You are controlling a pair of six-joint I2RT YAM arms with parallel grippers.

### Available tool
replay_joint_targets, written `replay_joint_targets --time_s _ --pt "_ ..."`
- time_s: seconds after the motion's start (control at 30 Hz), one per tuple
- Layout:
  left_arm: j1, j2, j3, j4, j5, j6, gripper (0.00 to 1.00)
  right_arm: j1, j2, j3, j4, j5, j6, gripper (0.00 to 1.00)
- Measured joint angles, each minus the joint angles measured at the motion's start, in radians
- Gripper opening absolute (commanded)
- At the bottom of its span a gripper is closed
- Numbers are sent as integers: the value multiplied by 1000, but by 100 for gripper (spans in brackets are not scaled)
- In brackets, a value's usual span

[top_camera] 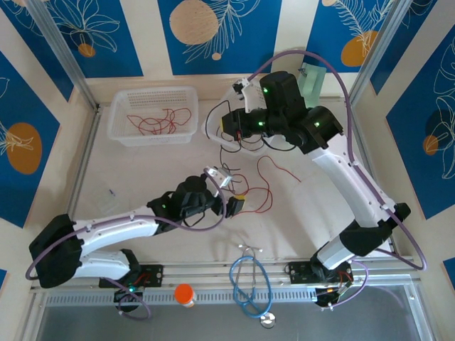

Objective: Untangle the cables

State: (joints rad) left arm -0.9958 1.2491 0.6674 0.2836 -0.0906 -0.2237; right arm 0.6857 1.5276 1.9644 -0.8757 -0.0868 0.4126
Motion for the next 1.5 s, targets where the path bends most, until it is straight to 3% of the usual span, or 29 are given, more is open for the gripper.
replay_joint_targets --time_s 0.33,0.57,1.03,1.5 --pt "-15 103 62 23 -210 -3 99 31 -20 -28 53 0 42 0" --pt "-15 79 67 18 -248 25 96 31 -60 -66 53 5 45 0" --pt "-11 9 28 -10 -135 105 86 23 -93 -91 53 8 53 0" --pt "76 24 0 -29 44 117 79 10 -129 -96 53 8 52 0"
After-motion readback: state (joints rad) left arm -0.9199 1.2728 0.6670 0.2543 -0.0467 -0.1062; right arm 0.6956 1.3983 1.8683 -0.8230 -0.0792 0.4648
